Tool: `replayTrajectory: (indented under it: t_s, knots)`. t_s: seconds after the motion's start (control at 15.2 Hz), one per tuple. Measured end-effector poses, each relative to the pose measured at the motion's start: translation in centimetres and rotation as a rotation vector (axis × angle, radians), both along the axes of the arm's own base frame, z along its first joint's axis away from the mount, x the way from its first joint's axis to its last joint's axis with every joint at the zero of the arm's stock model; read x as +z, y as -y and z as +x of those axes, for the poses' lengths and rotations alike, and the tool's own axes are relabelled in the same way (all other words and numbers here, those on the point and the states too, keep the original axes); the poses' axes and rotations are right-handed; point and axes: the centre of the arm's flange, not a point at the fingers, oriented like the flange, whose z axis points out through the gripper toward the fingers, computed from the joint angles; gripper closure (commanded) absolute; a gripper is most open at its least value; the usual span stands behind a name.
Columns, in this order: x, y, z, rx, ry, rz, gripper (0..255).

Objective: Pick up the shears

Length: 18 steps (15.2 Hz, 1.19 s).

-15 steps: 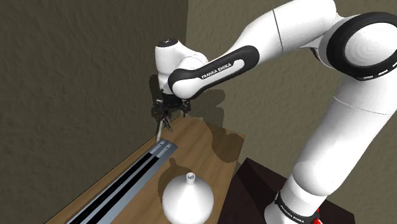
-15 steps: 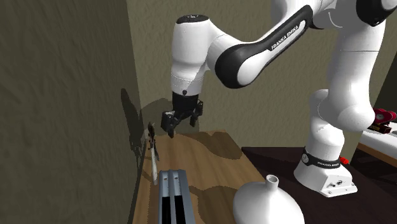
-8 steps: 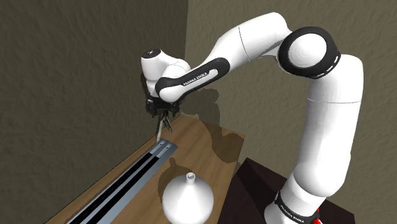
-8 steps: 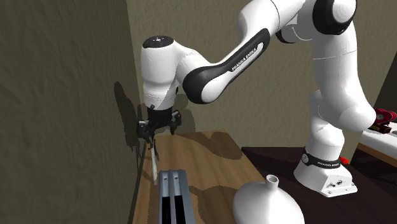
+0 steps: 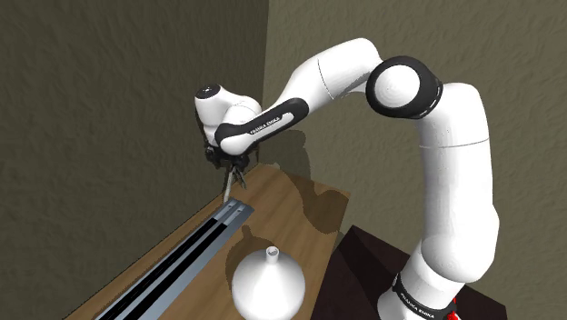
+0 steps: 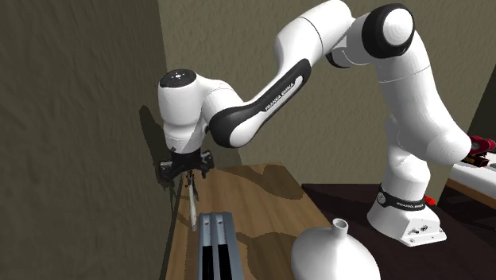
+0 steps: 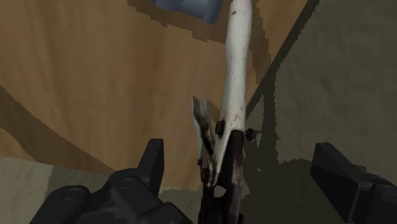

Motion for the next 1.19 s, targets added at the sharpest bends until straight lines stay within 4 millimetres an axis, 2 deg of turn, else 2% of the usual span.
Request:
replayTrajectory:
  t_s: [0.26, 0.33, 0.99, 1.19]
  knots:
    - [-1.7, 0.0, 0.1, -0.001, 0.001, 0.0, 0]
    - [-1.8, 0.0, 0.0, -0.001, 0.001, 0.0, 255]
    - [-1.9, 0.1, 0.0, 0.0, 0.002, 0.0, 255]
    - [-0.8, 0.1, 0.0, -0.001, 0.001, 0.0, 255]
